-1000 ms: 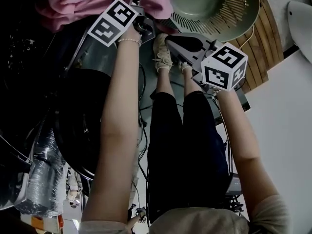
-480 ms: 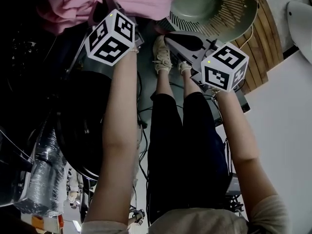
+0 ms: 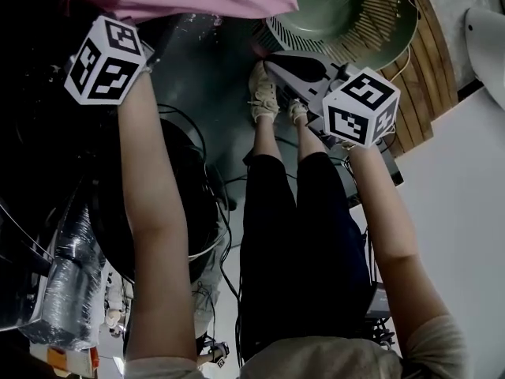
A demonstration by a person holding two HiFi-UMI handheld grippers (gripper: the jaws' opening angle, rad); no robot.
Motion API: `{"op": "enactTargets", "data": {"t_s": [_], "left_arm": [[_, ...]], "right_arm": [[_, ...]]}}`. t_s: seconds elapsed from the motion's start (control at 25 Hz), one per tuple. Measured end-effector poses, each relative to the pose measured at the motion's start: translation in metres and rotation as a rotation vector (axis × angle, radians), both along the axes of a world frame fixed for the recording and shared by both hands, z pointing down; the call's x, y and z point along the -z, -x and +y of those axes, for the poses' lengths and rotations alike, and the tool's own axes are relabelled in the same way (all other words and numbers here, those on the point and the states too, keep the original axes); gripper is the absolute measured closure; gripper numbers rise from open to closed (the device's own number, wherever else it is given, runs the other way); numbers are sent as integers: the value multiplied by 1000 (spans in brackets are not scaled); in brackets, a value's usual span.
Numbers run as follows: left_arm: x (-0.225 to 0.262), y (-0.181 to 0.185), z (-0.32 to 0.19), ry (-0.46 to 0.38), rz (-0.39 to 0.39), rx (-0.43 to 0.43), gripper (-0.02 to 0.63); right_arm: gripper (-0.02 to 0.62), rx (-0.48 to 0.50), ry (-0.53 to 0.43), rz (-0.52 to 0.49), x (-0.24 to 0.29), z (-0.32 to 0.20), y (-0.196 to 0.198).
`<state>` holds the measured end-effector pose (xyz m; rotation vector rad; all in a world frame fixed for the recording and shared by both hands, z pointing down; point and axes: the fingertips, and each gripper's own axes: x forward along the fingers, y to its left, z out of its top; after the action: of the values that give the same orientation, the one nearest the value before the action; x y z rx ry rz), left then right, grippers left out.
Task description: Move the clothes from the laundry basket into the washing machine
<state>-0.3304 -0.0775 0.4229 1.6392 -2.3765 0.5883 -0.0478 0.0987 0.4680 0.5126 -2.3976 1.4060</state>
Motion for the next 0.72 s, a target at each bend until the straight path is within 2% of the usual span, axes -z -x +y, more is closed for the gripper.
{"op": "enactTargets", "data": {"t_s": [0.08,0.16,0.2,0.28,0.4,0.6,0.72], "left_arm": [[9,16,-10,-28,-11,35,577],[-3,20,-15,6,31,47,570],[-16,19,-15,41,70,48,520],[-42,11,-9,113,150,44,347],[-60,-5,5,159,207,19,250],[-54,-23,50,155,208,55,249],[-77,-53,76,240,220,-4,249]], "right_arm": [[572,-5,0,-6,1,-2,1],[572,-4,3,-13,1,-1,5],[572,2,6,-14,1,1,7],[572,18,14,-17,1,6,13],[572,36,26,-23,2,12,20],[572,47,47,-22,4,23,21],[572,49,53,-13,2,26,19]]}}
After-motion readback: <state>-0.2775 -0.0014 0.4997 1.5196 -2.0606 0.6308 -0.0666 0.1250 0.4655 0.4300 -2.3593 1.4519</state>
